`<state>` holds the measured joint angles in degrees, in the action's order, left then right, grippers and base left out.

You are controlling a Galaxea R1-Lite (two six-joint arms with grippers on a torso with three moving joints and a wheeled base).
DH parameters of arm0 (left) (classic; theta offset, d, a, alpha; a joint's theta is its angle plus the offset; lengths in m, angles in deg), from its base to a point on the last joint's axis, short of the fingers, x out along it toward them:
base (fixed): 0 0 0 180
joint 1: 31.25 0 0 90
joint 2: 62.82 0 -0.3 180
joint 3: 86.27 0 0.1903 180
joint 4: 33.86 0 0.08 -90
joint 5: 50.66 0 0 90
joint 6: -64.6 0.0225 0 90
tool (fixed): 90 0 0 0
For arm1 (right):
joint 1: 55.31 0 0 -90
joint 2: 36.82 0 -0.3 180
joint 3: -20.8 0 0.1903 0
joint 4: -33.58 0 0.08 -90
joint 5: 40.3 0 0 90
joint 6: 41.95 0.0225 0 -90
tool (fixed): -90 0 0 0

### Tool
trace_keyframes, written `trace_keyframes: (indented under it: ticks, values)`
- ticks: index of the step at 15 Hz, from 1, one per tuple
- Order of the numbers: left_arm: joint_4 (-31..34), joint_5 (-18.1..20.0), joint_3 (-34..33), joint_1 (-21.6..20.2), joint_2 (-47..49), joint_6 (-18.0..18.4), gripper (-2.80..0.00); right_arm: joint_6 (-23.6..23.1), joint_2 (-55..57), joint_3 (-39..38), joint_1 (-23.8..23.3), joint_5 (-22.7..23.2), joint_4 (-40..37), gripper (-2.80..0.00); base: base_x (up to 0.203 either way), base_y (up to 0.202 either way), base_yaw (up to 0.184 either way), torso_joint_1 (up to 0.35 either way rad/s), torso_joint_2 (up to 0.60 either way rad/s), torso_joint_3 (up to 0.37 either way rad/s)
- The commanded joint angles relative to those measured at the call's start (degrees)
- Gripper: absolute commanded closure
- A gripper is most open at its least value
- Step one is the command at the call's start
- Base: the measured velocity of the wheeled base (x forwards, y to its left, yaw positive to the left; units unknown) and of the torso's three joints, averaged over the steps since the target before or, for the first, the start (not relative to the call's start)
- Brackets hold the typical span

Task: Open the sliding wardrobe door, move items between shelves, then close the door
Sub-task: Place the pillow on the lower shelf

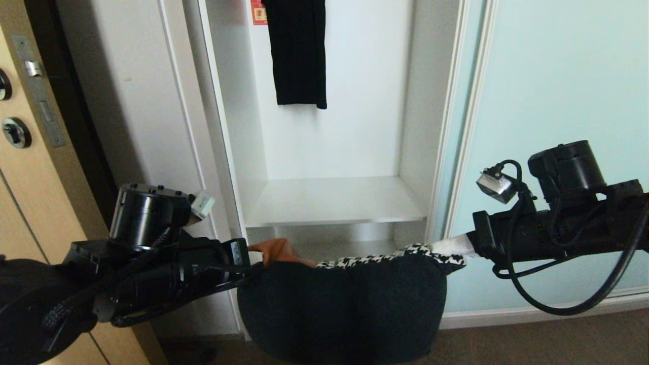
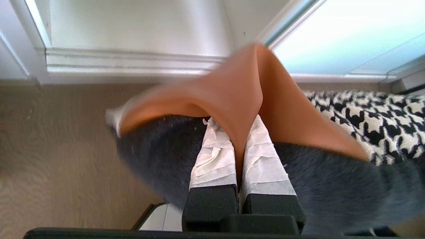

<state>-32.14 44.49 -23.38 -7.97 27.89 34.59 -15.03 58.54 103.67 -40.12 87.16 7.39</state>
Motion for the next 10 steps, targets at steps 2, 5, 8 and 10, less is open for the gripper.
trace_keyframes:
  ticks: [2, 5, 8, 10]
  values:
    - [-0.6, -0.6, 0.2, 0.0, 1.6, -0.3, 0.00, 0.2, 0.7, 0.1, 0.0, 0.2, 0.0, 0.00, -0.048, 0.000, 0.001, 0.001, 0.00, 0.003]
    - [-5.8, -3.0, -0.5, 0.0, 3.9, -0.8, 0.00, 0.2, 1.2, 0.4, 0.0, 0.2, 0.1, 0.00, 0.000, 0.000, 0.000, 0.000, 0.00, 0.000]
    - [-6.3, -3.1, -1.5, 0.0, 3.9, -0.8, 0.00, 0.2, 1.5, 0.4, 0.0, 0.6, 0.1, 0.00, 0.000, 0.000, 0.000, 0.000, 0.00, 0.000]
    - [-6.3, -3.1, -1.5, 0.0, 3.6, -0.7, 0.00, 0.2, 1.9, 0.6, 0.0, 0.6, 0.1, 0.00, 0.000, 0.000, 0.000, 0.000, 0.00, 0.000]
